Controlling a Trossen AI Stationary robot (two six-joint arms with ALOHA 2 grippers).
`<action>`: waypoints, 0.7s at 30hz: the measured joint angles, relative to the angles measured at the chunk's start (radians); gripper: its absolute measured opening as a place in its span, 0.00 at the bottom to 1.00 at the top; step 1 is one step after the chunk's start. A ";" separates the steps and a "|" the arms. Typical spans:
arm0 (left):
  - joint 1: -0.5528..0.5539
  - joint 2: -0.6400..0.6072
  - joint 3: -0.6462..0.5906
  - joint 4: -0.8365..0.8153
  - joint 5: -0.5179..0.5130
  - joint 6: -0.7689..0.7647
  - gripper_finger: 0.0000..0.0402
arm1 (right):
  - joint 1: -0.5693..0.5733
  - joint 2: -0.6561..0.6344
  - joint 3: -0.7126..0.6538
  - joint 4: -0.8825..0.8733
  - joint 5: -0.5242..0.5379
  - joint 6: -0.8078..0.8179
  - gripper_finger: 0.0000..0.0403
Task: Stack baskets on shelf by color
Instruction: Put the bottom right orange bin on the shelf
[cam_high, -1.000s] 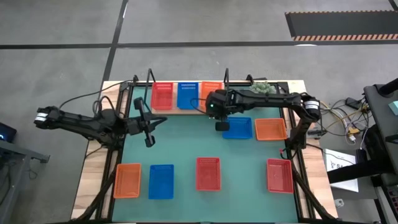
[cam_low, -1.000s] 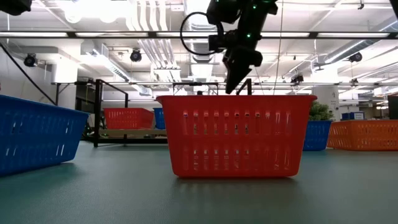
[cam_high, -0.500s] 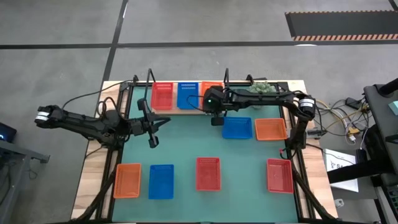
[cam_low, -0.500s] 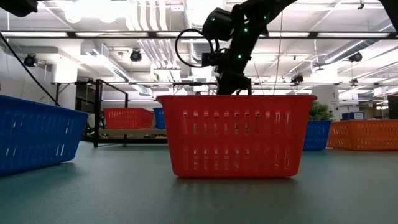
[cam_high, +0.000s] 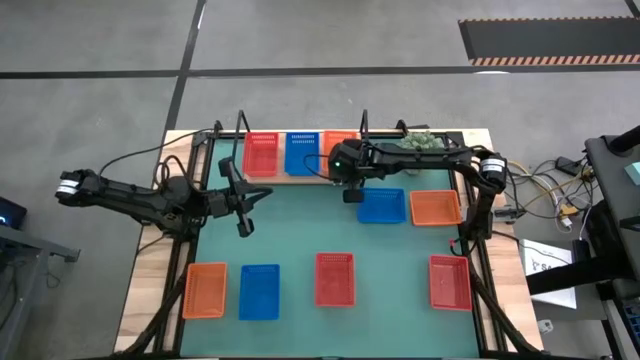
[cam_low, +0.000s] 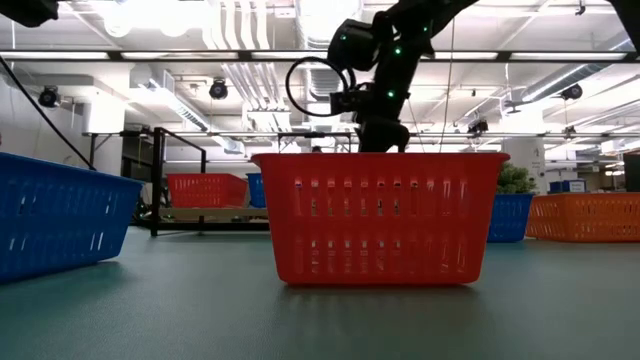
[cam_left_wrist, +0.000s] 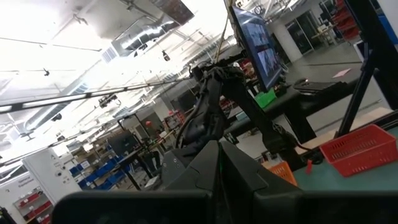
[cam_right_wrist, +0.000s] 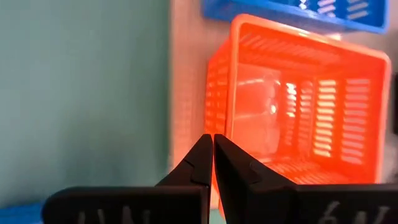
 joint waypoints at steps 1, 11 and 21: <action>0.000 0.000 0.000 0.000 0.000 0.000 0.00 | 0.000 0.000 0.000 -0.008 0.024 0.000 0.02; 0.000 0.000 0.000 0.000 0.000 0.000 0.00 | 0.000 -0.001 0.000 -0.031 0.065 0.000 0.02; 0.000 0.000 -0.001 0.000 0.000 0.000 0.00 | 0.000 -0.001 0.033 -0.032 0.034 0.000 0.02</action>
